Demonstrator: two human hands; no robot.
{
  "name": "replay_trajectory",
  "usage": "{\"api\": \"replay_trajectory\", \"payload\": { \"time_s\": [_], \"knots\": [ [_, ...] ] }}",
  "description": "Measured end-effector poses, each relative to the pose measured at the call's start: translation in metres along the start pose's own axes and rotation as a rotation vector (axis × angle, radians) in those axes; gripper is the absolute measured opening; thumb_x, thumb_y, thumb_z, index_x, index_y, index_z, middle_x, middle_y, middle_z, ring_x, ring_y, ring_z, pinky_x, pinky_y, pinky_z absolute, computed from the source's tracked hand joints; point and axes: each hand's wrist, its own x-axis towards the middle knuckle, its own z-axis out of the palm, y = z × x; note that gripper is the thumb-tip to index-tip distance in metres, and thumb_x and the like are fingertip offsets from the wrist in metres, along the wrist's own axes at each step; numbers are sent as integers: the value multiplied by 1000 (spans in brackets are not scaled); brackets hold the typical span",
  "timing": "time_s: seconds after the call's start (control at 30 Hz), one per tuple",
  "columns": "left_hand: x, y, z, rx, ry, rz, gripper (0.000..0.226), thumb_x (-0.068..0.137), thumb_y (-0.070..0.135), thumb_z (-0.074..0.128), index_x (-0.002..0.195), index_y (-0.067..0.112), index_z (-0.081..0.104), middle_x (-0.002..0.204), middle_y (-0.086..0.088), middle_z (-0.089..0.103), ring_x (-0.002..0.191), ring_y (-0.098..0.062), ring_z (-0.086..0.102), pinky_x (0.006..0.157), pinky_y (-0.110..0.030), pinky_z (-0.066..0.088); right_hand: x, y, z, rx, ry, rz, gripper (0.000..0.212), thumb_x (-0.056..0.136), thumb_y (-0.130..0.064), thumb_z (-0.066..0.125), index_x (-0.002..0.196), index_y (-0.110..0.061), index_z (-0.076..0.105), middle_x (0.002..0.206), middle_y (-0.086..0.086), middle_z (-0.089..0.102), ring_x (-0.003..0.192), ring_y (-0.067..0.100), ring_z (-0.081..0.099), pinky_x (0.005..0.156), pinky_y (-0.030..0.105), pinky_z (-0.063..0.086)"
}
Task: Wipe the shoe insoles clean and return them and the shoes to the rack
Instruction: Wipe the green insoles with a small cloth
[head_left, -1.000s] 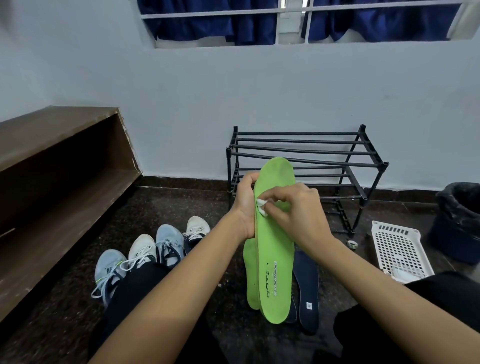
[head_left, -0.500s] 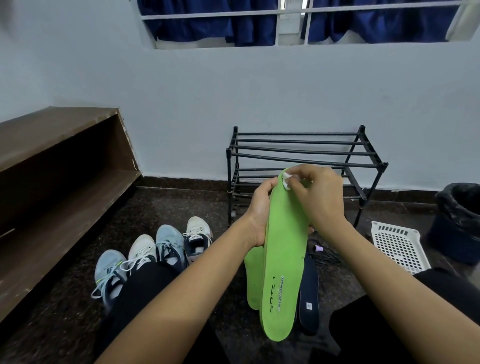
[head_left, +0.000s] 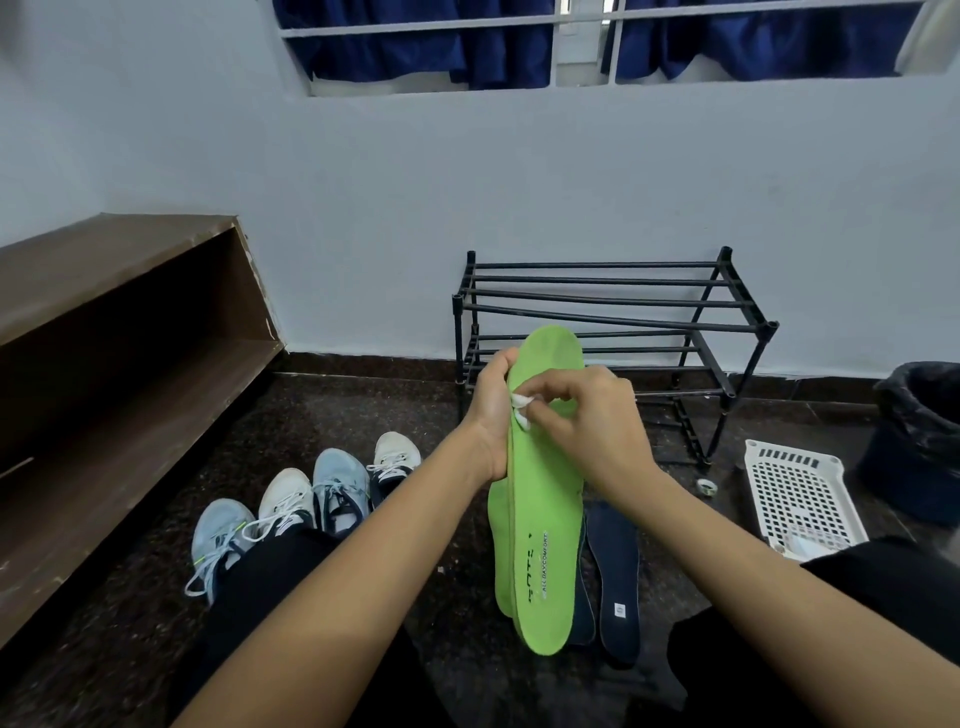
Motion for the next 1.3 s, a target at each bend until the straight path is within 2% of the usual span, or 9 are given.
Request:
{"api": "replay_trajectory", "payload": {
  "time_s": [0.1,0.23,0.33,0.47,0.53,0.63,0.9,1.13,1.3],
  "knots": [
    [-1,-5,3,11,-83,-21,57,94,44,38,59,13,71,57,-8,62,48,-22,60,52,-25,48,10,9,-6,-28,53,38,8,75,-31,66,80,-36,71,67,-18,65,75,18,60,79,47,48],
    [-9,-7,10,48,-221,-66,50,92,45,39,92,6,72,83,-19,69,71,-35,67,74,-44,53,27,25,-20,-87,163,136,6,79,-34,66,84,-35,70,70,-13,66,76,23,60,77,47,48],
    [-11,-6,11,47,-243,-87,53,91,45,39,95,4,72,91,-23,69,78,-40,66,81,-49,51,32,29,-23,-86,190,171,8,79,-33,64,85,-33,71,71,-12,65,84,22,60,80,48,47],
    [-10,-4,10,30,-193,-49,48,92,40,39,89,3,69,78,-18,67,64,-32,65,67,-41,57,26,22,-17,-36,150,151,6,79,-28,67,83,-31,72,71,-12,65,80,23,59,78,49,48],
    [-7,-1,6,27,-128,-22,48,93,39,38,74,7,69,64,-11,64,52,-26,61,52,-28,52,19,15,-11,-23,103,120,8,78,-25,70,82,-31,73,68,-13,64,75,22,59,77,47,48],
    [-5,4,0,11,-56,1,47,89,41,40,61,12,66,58,-5,57,48,-20,54,48,-22,44,6,5,-1,-10,34,50,10,76,-23,71,80,-32,73,65,-17,64,74,20,59,78,45,49],
    [-4,2,0,4,-50,9,48,90,40,39,61,13,65,58,-5,58,48,-20,55,50,-23,45,7,8,-4,-91,16,28,4,77,-35,69,79,-38,71,64,-18,64,72,17,58,77,44,48],
    [-15,-4,16,23,-233,-72,55,93,43,32,98,1,68,87,-24,66,74,-39,64,73,-44,51,30,27,-31,-72,182,231,6,79,-36,66,78,-33,71,70,-13,66,75,15,62,82,49,47],
    [-14,-2,13,30,-221,-46,49,93,41,33,92,6,68,77,-17,68,65,-33,65,69,-40,53,22,17,-25,-25,168,206,5,80,-31,67,78,-33,72,73,-13,68,73,15,61,80,50,48]
  ]
}}
